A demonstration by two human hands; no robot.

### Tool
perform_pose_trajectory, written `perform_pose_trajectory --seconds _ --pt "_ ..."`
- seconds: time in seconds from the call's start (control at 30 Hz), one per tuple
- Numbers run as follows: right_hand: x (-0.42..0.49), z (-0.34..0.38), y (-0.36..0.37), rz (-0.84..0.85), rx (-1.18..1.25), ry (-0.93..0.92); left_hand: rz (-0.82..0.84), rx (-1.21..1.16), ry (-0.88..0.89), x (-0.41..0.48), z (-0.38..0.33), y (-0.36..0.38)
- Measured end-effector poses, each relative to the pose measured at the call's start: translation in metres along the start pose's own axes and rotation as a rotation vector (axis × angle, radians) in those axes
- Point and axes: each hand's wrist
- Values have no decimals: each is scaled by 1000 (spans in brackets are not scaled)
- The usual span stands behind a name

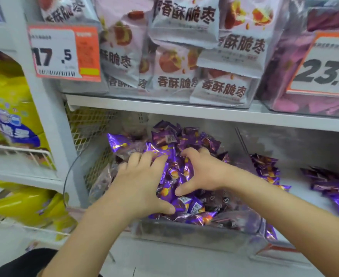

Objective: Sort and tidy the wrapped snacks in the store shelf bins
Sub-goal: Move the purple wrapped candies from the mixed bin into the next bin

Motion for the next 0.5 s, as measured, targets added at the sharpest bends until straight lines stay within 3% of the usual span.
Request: perform_pose_trajectory --seconds 0.23,0.5 --pt "-1 -7 -9 104 109 -15 36 55 36 3 3 -5" --pt "2 -1 6 -33 120 7 64 -44 31 3 5 -8"
Point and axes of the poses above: each hand's wrist, its own x-axis towards the middle knuckle, its own y-axis out of the palm, z = x × y, and after that the axes turned 12 degrees about -y, right-handed
